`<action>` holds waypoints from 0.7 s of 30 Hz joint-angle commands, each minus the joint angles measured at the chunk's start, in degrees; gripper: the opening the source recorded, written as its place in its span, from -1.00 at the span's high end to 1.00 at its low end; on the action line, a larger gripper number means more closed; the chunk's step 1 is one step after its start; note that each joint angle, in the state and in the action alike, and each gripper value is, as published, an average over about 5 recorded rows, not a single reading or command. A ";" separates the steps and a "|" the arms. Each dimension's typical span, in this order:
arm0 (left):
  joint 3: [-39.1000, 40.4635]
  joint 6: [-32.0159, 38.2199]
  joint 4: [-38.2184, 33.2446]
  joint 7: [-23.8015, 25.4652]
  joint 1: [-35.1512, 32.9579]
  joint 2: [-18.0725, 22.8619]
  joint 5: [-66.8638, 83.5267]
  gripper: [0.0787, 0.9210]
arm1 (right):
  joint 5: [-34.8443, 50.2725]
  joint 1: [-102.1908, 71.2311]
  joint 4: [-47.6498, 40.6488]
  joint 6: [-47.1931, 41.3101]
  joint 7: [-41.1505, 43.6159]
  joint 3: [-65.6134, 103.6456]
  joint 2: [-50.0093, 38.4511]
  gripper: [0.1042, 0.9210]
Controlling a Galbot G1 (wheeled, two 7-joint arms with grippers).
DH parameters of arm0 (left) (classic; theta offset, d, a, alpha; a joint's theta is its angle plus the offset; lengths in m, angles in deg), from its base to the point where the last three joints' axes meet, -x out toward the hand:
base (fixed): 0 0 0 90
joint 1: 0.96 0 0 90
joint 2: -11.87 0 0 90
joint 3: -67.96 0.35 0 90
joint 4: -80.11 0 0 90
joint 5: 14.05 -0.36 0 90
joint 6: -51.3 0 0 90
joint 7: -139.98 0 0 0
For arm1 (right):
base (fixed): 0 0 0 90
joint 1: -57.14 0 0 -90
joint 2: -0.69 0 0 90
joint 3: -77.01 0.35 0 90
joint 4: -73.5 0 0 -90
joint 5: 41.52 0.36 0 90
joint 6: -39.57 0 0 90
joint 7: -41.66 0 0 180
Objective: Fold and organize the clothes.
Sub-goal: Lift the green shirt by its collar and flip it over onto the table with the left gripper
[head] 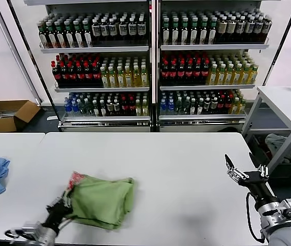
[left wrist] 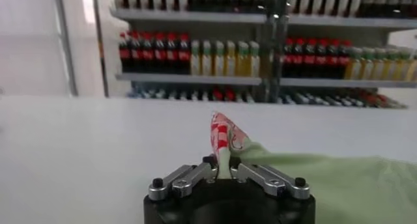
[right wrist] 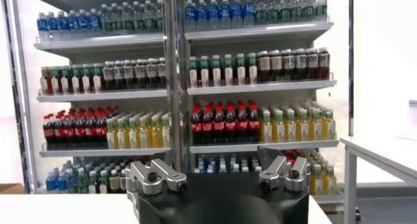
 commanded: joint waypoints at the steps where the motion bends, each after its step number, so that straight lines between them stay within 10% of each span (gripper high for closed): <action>1: -24.64 1.77 -1.20 -1.02 -4.02 -8.55 2.85 0.85 | 0.11 2.46 -0.49 -0.03 -0.02 -1.90 -0.07 -0.76; 10: -37.15 7.34 -1.39 9.87 -7.46 -14.61 -14.39 0.85 | 0.30 4.35 -0.87 -0.04 0.00 -3.50 0.05 -0.76; 14: -19.62 9.39 -1.35 10.78 -4.37 -11.35 -25.90 0.85 | 0.33 3.13 -0.27 0.06 0.08 -2.61 -0.02 -0.76; 21: 13.75 15.96 21.79 8.31 8.34 1.20 -41.39 0.85 | 0.21 0.15 0.67 0.83 0.29 -0.94 0.23 -0.76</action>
